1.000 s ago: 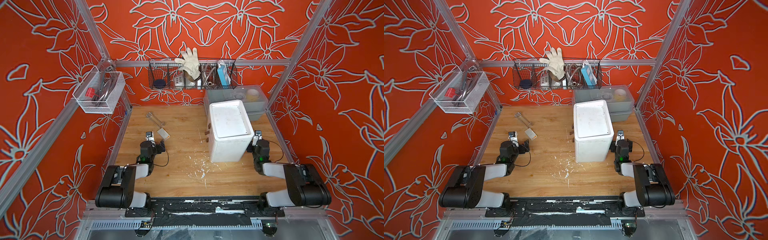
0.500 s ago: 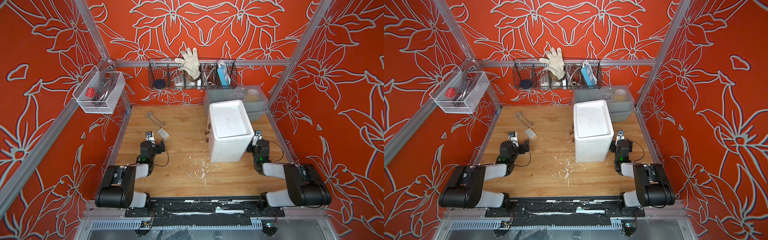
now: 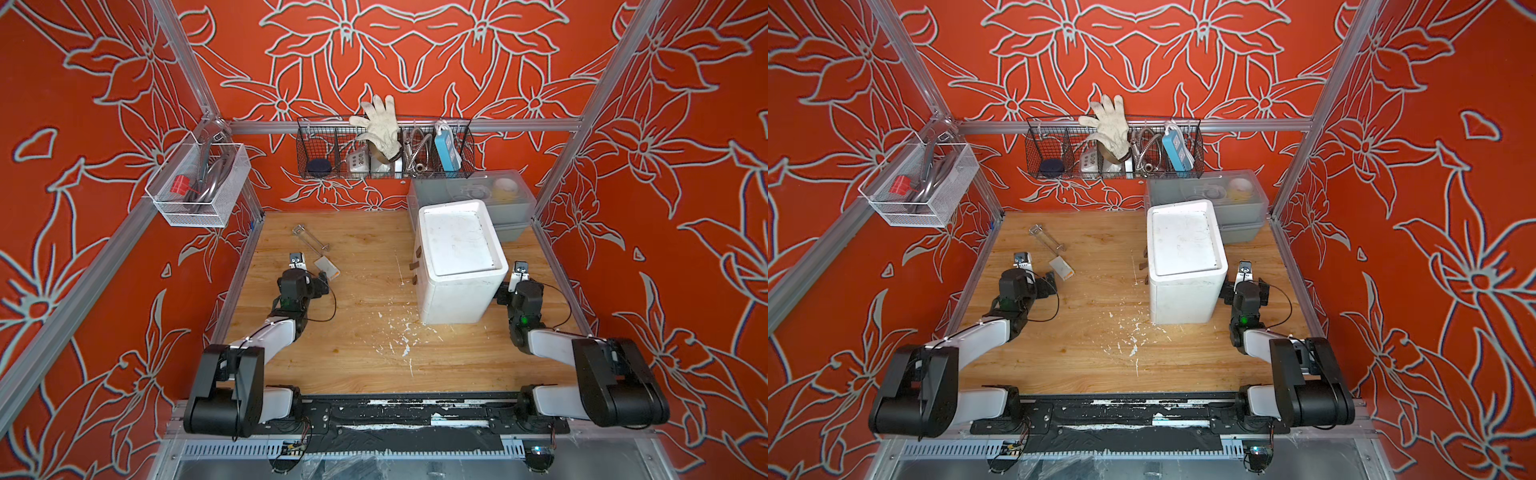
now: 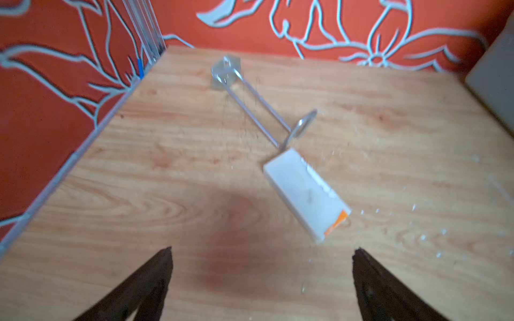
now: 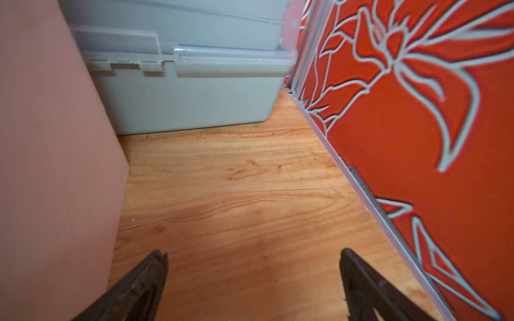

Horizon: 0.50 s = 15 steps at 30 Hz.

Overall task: Take the microphone out of the drawer
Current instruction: Open the drawer in the storage box.

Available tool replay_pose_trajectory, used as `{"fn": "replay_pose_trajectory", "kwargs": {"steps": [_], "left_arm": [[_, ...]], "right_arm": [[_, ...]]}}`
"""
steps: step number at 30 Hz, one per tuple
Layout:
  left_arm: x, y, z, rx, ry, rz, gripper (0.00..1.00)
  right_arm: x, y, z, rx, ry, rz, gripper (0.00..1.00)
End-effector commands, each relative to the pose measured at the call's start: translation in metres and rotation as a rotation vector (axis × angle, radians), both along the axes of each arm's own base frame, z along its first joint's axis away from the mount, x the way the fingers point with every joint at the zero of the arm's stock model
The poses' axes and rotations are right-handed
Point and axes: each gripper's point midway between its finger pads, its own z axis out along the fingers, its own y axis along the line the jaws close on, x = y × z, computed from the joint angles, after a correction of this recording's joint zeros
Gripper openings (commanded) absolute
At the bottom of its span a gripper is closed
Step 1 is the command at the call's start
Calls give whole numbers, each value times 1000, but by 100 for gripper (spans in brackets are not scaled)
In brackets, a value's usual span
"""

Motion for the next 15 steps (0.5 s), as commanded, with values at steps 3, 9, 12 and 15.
{"fn": "replay_pose_trajectory", "kwargs": {"steps": [3, 9, 12, 15], "left_arm": [[-10, -9, 44, -172, -3, 40, 100], [-17, -50, 68, -503, 2, -44, 98], [-22, -76, 79, -644, 58, -127, 94], [-28, -109, 91, -786, 110, -253, 95]], "right_arm": [[-11, -26, 58, 15, -14, -203, 100], [-34, -50, 128, 44, -17, -366, 100], [-43, -42, 158, 67, 4, -308, 100], [-52, -22, 187, 128, 56, -184, 99]]}}
